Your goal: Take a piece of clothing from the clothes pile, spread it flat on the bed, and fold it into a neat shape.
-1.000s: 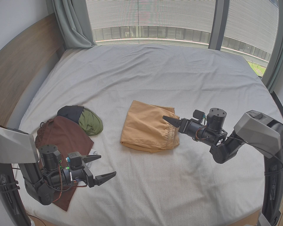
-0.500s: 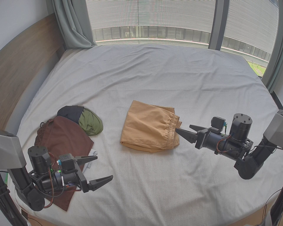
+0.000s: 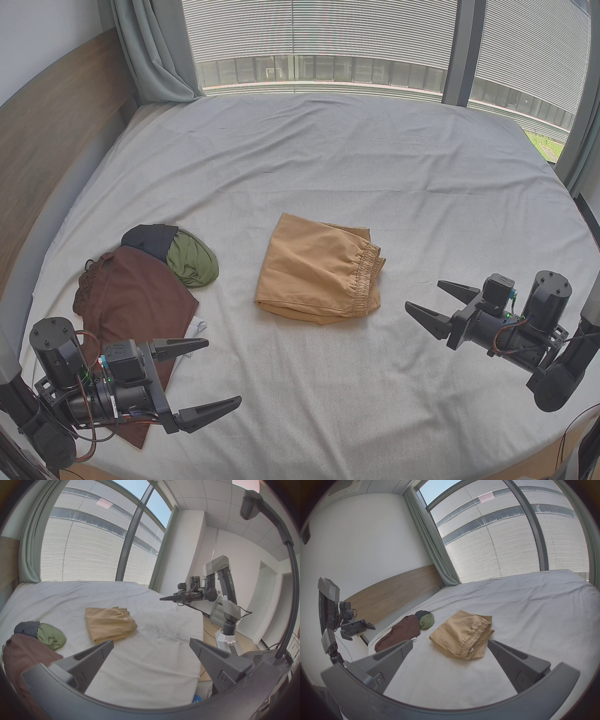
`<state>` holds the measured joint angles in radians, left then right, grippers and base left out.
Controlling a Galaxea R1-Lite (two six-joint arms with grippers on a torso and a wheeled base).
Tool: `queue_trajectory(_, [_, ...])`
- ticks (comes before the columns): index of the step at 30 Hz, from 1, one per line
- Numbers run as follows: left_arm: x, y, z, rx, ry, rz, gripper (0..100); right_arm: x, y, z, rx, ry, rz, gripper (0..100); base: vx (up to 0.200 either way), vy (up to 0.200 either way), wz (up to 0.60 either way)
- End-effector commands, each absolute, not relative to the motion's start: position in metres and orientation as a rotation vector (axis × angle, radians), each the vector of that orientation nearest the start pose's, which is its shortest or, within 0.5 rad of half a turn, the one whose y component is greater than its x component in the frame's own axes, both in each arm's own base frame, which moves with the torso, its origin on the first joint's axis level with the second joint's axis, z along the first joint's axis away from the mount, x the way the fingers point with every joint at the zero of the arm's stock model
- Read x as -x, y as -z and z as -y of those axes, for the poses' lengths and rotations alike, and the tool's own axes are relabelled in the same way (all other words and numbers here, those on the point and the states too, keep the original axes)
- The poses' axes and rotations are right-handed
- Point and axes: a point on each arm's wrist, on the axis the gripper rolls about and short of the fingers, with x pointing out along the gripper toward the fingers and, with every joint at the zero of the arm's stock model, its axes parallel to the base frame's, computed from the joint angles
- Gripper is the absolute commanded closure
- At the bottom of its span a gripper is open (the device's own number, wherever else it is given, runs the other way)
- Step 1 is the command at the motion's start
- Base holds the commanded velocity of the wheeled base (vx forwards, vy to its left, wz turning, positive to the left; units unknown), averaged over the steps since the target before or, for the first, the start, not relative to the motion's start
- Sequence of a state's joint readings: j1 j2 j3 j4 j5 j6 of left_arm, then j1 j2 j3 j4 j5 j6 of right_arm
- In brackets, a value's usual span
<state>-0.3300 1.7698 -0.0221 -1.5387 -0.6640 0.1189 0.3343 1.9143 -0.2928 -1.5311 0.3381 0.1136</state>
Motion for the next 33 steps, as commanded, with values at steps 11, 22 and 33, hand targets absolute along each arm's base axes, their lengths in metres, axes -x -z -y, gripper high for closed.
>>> queue_trajectory(11, [-0.156,-0.114,0.081,-0.094,1.093,-0.036,0,-0.210,-0.128,-0.048,-0.101,-0.525,-0.020,0,0.000,0.000,0.00])
queue_trajectory(22, [-0.136,-0.132,0.073,-0.111,1.091,0.037,0,-0.173,-0.149,-0.023,-0.074,-0.431,0.093,0,0.000,0.000,0.00])
queue_trajectory(33, [-0.105,-0.138,0.062,-0.164,1.100,0.034,0,-0.141,-0.173,-0.016,-0.014,-0.401,0.173,0,0.000,0.000,0.00])
